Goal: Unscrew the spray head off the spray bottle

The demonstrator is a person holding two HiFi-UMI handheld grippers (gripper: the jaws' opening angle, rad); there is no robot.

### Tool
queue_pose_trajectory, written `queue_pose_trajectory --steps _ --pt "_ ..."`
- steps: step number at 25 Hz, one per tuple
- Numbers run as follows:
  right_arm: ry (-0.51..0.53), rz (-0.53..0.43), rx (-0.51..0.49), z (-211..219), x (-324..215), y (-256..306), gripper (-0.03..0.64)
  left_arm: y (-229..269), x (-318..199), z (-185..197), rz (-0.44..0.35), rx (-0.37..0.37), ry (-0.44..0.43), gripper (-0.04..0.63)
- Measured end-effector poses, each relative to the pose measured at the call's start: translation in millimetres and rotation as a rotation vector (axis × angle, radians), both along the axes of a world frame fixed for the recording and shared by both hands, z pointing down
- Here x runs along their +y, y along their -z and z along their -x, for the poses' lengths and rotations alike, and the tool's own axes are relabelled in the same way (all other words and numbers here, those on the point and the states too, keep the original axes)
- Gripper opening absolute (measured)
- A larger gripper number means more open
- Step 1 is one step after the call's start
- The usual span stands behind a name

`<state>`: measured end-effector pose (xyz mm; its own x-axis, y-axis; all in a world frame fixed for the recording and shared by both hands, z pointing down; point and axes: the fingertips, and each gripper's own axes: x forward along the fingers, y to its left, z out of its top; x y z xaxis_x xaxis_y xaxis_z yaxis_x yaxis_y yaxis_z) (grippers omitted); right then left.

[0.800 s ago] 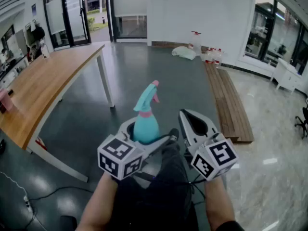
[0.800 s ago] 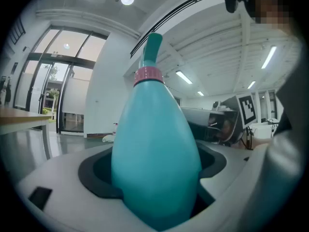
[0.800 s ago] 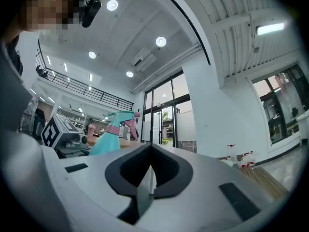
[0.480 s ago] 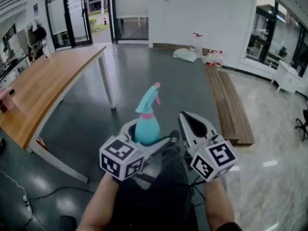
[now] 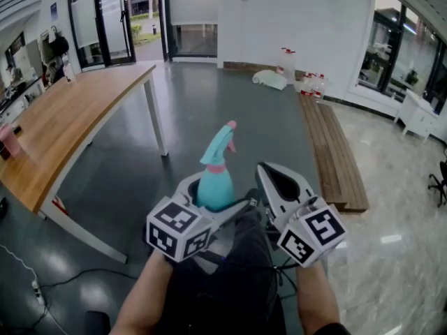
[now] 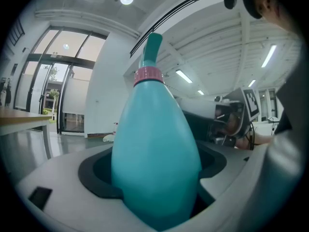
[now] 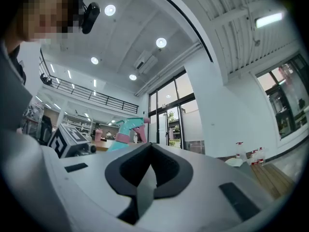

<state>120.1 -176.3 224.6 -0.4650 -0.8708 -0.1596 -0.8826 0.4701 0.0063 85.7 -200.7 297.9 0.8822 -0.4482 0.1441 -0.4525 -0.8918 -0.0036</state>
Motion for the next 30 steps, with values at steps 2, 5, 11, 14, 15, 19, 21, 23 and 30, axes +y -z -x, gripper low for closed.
queue_pose_trajectory --steps 2,5,11,14,15,19,21,23,30 --pt "0.059 -0.005 -0.011 11 9 7 0.009 -4 -1 0 -0.012 -0.021 0.012 0.433" --pt "0.122 0.002 -0.008 28 15 11 0.009 -9 -4 -1 -0.043 -0.050 0.020 0.433" --pt "0.214 0.078 -0.050 52 14 0 0.163 -15 -6 -3 -0.090 -0.091 0.039 0.433" --pt "0.203 0.103 -0.066 55 9 -2 0.163 -18 -4 -7 -0.134 -0.130 0.055 0.431" --pt "0.199 0.108 -0.067 55 8 -4 0.163 -19 -3 -8 -0.147 -0.142 0.060 0.433" --pt "0.186 0.116 -0.061 53 6 -8 0.154 -24 -1 -10 -0.180 -0.174 0.071 0.433" --pt "0.190 0.121 -0.064 51 6 -8 0.149 -24 -1 -10 -0.189 -0.184 0.066 0.433" --pt "0.203 0.124 -0.068 51 5 -9 0.142 -24 0 -8 -0.195 -0.192 0.054 0.433" --pt "0.267 0.131 -0.055 53 9 -10 0.137 -27 10 -7 -0.178 -0.186 -0.045 0.431"
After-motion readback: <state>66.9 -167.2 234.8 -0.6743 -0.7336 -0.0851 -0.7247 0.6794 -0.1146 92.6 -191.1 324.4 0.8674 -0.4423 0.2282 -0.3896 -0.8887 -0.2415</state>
